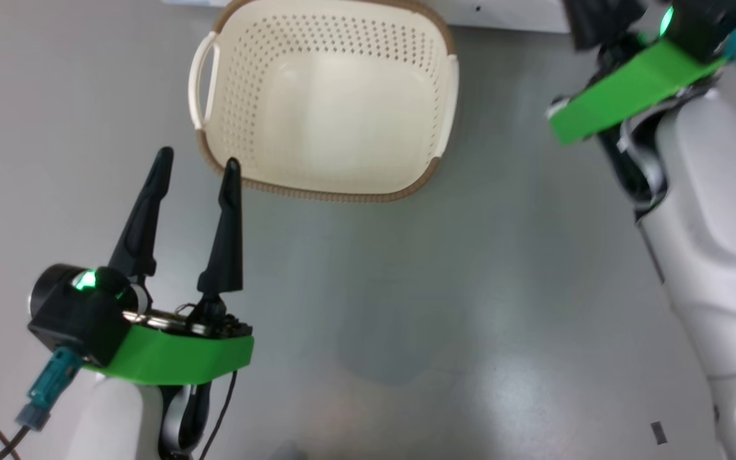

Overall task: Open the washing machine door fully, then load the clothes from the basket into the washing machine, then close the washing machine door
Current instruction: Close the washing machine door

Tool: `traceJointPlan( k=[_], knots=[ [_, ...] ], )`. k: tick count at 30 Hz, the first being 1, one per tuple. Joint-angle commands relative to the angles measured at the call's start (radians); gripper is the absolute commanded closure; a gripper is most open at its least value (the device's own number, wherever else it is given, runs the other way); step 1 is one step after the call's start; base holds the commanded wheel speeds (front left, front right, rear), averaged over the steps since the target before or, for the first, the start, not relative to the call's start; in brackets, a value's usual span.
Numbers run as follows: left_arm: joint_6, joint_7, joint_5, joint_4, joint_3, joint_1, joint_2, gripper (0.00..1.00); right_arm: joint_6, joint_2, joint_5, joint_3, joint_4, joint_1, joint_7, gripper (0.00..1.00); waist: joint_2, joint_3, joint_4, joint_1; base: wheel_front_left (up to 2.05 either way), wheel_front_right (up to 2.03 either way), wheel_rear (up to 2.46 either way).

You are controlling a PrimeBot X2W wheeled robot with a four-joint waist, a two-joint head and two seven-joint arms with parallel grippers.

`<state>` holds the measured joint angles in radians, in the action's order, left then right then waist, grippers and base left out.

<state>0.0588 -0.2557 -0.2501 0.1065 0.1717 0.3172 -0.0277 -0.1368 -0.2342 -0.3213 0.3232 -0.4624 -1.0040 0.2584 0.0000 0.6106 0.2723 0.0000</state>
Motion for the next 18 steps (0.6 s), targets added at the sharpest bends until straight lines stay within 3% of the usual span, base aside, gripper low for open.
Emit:
traceJointPlan(
  k=[1, 18],
  knots=[
    [0.007, -0.006, 0.014, 0.023, -0.044, -0.023, -0.023, 0.0, 0.006, 0.034, -0.017, 0.022, 0.042, 0.061, 0.003, 1.0, 0.0, -0.042, -0.037, 0.0, 0.0, 0.0, 0.0],
    [0.034, -0.006, 0.065, -0.005, -0.168, -0.158, -0.023, 0.0, 0.006, 0.091, -0.037, 0.02, 0.135, 0.379, 0.003, 1.0, 0.0, -0.264, -0.193, 0.0, 0.0, 0.0, 0.0]
  ],
)
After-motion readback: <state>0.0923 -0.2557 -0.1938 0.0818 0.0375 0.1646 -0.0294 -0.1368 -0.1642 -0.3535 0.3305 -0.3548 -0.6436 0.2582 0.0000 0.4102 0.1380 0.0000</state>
